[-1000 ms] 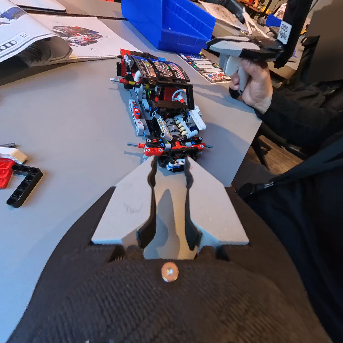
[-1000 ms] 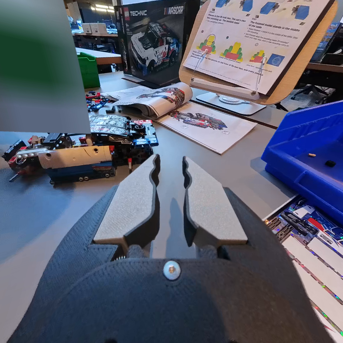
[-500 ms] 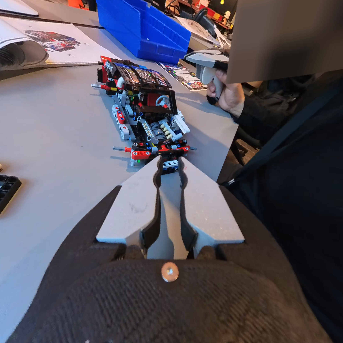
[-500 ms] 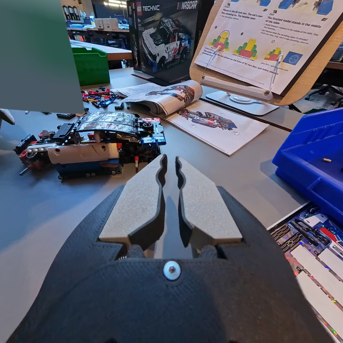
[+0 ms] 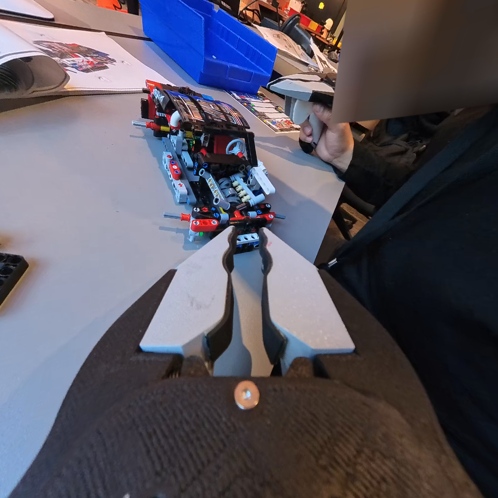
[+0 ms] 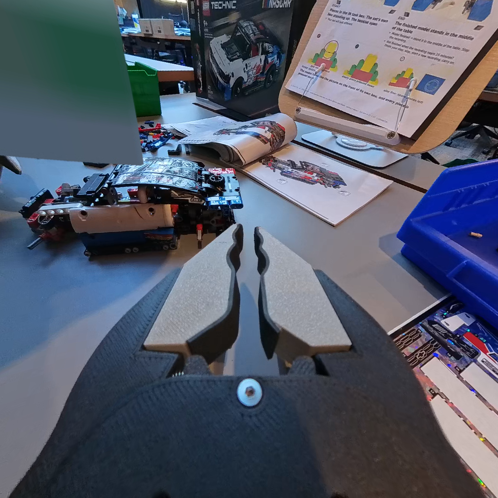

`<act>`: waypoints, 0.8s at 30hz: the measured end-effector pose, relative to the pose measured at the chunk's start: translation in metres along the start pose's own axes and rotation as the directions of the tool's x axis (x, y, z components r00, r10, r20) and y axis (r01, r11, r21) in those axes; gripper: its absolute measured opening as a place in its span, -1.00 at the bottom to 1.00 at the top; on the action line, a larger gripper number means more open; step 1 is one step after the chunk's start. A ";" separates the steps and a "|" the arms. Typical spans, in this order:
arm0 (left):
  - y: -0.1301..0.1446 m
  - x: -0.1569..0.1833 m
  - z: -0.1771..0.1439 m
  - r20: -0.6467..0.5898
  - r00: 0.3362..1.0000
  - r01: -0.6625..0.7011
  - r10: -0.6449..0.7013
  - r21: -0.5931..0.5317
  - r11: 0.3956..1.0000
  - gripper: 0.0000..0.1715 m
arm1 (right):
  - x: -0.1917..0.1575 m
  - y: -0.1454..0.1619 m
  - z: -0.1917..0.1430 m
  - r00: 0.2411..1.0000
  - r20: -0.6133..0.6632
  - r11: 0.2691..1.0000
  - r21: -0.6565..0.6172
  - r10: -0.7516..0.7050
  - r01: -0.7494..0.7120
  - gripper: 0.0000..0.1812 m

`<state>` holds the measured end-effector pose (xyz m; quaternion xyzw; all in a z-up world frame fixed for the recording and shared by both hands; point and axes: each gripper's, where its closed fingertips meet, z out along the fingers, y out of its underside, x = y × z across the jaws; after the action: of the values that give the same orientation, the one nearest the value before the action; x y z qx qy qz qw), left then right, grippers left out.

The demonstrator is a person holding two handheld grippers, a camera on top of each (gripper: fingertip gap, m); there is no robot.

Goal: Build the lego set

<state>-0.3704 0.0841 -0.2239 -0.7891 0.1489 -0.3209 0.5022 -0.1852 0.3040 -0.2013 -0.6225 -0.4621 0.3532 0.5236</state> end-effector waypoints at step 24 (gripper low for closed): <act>-0.001 0.000 -0.001 -0.006 1.000 0.003 -0.003 0.007 1.000 -0.87 | -0.003 0.002 0.002 1.000 0.003 1.000 -0.014 -0.018 0.018 -0.94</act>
<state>-0.3704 0.0838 -0.2229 -0.7867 0.1481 -0.3246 0.5038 -0.1874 0.3021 -0.2034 -0.6215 -0.4709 0.3462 0.5217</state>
